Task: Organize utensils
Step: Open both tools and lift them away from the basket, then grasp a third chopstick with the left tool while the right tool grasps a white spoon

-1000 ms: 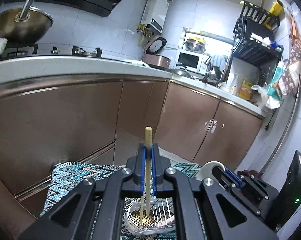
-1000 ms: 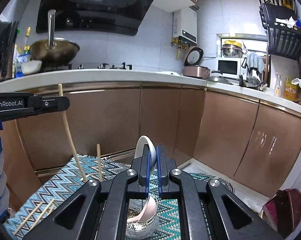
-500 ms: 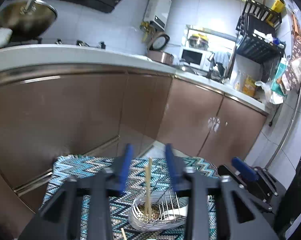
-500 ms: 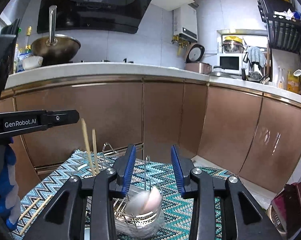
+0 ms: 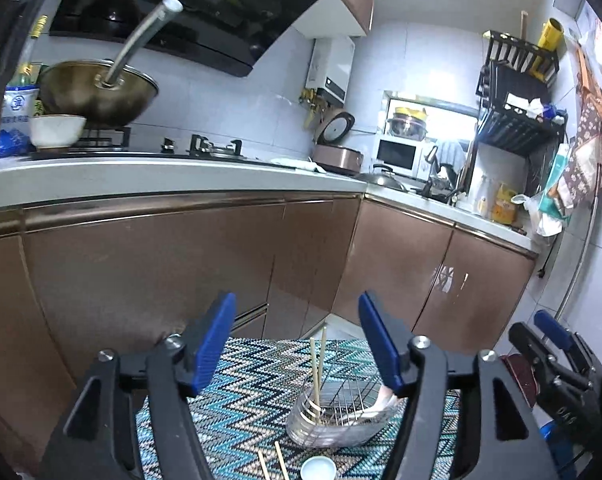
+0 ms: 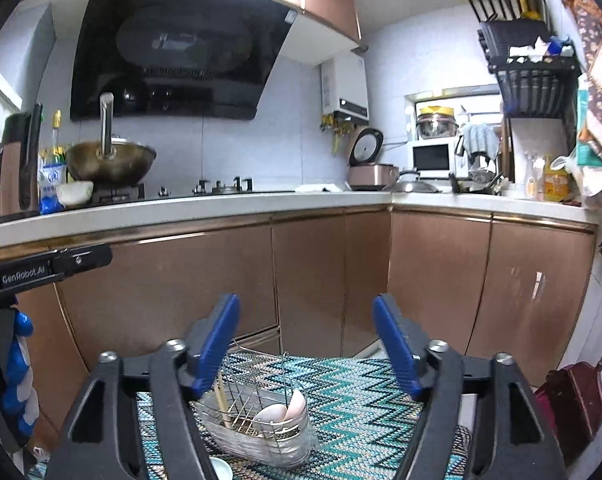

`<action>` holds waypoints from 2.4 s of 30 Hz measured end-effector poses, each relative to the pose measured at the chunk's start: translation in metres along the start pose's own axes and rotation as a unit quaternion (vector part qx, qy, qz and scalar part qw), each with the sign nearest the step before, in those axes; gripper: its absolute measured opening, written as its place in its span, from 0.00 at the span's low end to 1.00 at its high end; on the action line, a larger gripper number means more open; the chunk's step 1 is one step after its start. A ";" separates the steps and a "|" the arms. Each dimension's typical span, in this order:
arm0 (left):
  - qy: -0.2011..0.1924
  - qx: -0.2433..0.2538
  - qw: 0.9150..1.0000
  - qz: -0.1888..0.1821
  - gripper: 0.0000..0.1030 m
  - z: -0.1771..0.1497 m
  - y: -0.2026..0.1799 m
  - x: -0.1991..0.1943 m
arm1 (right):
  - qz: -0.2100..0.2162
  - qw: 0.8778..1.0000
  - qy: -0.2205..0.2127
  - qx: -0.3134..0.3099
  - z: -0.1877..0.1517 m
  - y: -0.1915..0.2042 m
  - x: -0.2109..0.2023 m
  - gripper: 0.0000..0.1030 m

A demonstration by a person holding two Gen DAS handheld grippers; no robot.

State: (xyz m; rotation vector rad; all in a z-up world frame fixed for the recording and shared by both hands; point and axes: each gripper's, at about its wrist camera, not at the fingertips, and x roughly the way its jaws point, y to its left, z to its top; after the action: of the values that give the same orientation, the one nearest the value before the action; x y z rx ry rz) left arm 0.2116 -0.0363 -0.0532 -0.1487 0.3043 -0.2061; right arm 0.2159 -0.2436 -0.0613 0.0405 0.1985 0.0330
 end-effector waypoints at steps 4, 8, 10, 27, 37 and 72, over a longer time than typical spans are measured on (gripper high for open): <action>-0.008 0.004 1.000 0.010 0.62 0.000 0.006 -0.028 | 0.002 1.000 -0.005 0.000 0.008 0.005 -0.024 0.88; -0.022 0.000 1.000 0.021 0.62 0.001 0.016 -0.058 | 0.009 1.000 -0.021 0.005 0.014 0.010 -0.050 1.00; -0.031 -0.004 0.999 0.028 0.62 0.000 0.024 -0.073 | 0.011 1.000 -0.028 0.008 0.016 0.010 -0.060 1.00; -0.057 0.001 0.997 0.042 0.62 0.003 0.037 -0.156 | 0.064 0.993 -0.080 0.055 0.027 0.006 -0.135 1.00; -0.040 -0.003 0.999 0.019 0.62 0.002 0.040 -0.176 | 0.079 0.992 -0.095 0.029 0.035 0.024 -0.166 1.00; 0.327 -0.098 0.940 -0.011 0.61 -0.135 0.118 0.054 | 0.161 0.943 0.259 0.131 -0.140 0.003 0.047 0.63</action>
State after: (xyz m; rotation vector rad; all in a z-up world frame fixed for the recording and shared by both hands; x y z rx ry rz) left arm 0.2409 0.0506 -0.2169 -0.2799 0.9899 -0.2444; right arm 0.2339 -0.2336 -0.2078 0.3320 0.7229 0.3469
